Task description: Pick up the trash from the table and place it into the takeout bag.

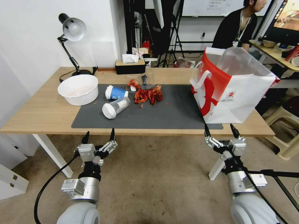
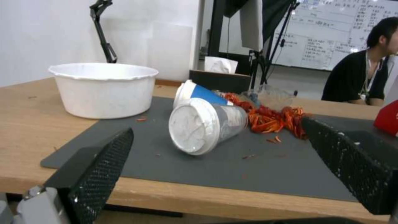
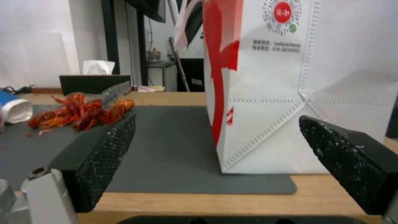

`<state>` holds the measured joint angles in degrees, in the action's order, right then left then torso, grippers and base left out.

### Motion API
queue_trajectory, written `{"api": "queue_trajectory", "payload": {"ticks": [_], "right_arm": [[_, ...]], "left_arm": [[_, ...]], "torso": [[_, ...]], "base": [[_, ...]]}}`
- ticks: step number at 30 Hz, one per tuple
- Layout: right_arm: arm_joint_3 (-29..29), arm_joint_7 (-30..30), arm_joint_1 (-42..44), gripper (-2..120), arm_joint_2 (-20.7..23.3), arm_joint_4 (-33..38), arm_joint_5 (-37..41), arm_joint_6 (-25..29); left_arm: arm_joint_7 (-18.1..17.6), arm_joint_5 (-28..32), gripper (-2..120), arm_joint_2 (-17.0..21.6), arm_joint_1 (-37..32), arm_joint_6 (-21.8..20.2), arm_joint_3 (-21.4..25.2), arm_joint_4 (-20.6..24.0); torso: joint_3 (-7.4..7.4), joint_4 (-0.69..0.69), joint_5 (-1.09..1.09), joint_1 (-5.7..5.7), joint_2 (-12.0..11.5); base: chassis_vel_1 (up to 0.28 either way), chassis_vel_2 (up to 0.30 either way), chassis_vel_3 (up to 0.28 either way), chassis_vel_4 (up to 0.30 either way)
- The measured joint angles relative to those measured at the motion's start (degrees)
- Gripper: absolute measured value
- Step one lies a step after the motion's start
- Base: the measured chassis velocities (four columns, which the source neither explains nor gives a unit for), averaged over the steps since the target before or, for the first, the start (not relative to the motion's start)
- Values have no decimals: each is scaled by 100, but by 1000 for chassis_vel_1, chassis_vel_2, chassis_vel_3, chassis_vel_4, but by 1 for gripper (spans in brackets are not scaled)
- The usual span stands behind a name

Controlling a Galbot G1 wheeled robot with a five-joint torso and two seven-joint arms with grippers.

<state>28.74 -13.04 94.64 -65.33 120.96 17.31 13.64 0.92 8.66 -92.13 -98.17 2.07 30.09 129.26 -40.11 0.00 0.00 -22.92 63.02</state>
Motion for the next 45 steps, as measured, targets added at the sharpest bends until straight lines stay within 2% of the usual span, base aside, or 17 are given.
{"api": "queue_trajectory", "payload": {"ticks": [11, 15, 16, 19, 21, 23, 24, 25, 27, 29, 30, 31, 33, 34, 38, 43, 45], "right_arm": [[-38, -30, 8, 98, -19, -117, -21, 58], [-42, -19, -36, 98, -10, -105, -21, 51], [-43, -8, -55, 98, 3, -97, -21, 46], [-43, 4, -64, 98, 16, -84, -21, 33], [-34, 14, -66, 98, 25, -58, -21, 14], [-32, 16, -66, 98, 26, -53, -21, 10], [-20, 20, -66, 98, 28, -33, -25, -14], [-19, 20, -67, 98, 28, -22, -27, -23], [-17, 23, -68, 98, 27, -7, -36, -36], [-22, 39, -75, 98, 5, 34, -78, -81], [-27, 41, -76, 98, -3, 46, -89, -92], [-27, 41, -76, 98, -3, 46, -89, -92], [-36, 54, -83, 98, -35, 69, -141, -128], [-36, 54, -83, 98, -35, 69, -141, -128], [-30, 60, -86, 98, -73, 103, -182, -169], [-16, 63, -101, 98, -95, 118, -198, -192], [-13, 66, -121, 98, -112, 119, -209, -208]], "left_arm": [[50, -24, 100, 0, 53, 88, 2, -77], [431, 30, 100, 177, 192, 350, 136, -293], [702, 163, 100, 385, 320, 442, 221, -430], [963, 340, 100, 634, 468, 487, 302, -580], [1289, 668, 100, 1054, 716, 464, 376, -767], [1329, 723, 100, 1136, 758, 444, 384, -793], [1478, 917, 100, 1438, 919, 319, 413, -891], [1531, 995, 100, 1578, 1000, 254, 426, -940], [1574, 1086, 100, 1732, 1095, 185, 441, -993], [1649, 1497, 100, 2319, 1488, -124, 451, -1221], [1654, 1621, 100, 2494, 1607, -180, 446, -1287], [1654, 1621, 100, 2494, 1607, -180, 446, -1287], [1671, 2140, 100, 3277, 2085, -374, 351, -1613], [1671, 2140, 100, 3277, 2085, -374, 351, -1613], [1692, 2714, 100, 4020, 2595, -712, 73, -2052], [1746, 3024, 100, 4307, 2982, -1048, -147, -2363], [1843, 3146, 100, 4451, 3291, -1253, -331, -2620]], "torso": [[0, 0, 0, 0, 0], [0, 0, 0, 0, 0], [0, 0, 0, 0, 0], [0, 0, -1, 0, 0], [0, 0, -2, 0, 0], [0, -1, -2, 0, 0], [0, 0, -1, 0, 0], [0, 0, -1, 0, 0], [0, -1, -1, 0, 0], [0, 0, -4, 0, 0], [0, 0, -2, 0, 0], [0, 0, -2, 0, 0], [-1, 0, -2, 0, 0], [-1, 0, -2, 0, 0], [-1, 0, -1, 0, 0], [-1, 0, -1, 0, 0], [-1, 0, -1, -1, -1]], "base": [[0, 0, 0, 0], [0, 0, 0, 0], [0, 0, 0, 0], [0, 0, 0, 0], [0, 0, 0, 0], [0, 0, 0, 0], [0, 0, 0, 0], [0, 0, 0, 0], [0, 0, 0, 0], [0, 0, 0, 0], [0, 0, 0, 0], [0, 0, 0, 0], [0, 0, 0, 0], [0, 0, 0, 0], [0, 0, 0, 0], [0, 0, 0, 0], [0, 0, 0, 0]]}}
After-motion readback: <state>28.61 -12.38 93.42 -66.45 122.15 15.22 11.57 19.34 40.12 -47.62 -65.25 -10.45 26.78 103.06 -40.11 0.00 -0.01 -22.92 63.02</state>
